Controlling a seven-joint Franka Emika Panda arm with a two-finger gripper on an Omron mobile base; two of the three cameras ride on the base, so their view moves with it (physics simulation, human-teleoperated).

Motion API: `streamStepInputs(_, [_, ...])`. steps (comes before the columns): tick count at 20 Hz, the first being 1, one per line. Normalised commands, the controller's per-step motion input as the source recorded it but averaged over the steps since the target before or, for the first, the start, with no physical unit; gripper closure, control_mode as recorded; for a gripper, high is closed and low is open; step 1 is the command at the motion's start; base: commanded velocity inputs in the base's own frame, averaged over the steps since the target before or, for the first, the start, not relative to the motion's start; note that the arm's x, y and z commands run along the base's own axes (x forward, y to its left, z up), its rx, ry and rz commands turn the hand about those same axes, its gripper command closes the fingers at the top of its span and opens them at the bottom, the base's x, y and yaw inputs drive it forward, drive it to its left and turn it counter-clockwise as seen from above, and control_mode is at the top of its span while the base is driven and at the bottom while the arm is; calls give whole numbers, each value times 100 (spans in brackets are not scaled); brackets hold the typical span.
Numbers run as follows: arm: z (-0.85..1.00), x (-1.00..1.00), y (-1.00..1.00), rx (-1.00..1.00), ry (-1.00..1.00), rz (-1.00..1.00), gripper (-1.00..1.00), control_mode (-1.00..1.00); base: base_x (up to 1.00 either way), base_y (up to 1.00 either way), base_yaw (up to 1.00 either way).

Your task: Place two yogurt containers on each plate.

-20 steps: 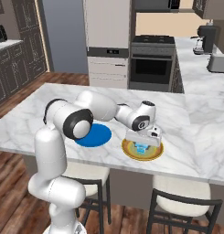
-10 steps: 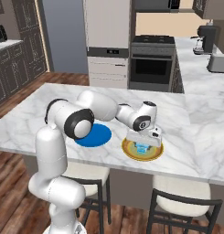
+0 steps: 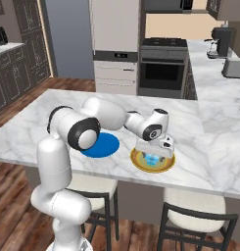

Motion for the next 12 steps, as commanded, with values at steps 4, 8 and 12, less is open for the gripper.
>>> streamStepInputs(4, [25, -11, 8, 0, 0, -3, -100, -100, 0, 0, 0])
streamStepInputs(8, [40, -7, 5, 0, 0, -3, -100, -100, 0, 0, 0])
streamStepInputs(12, [46, -2, 28, 0, 0, 0, -100, -100, 0, 0, 0])
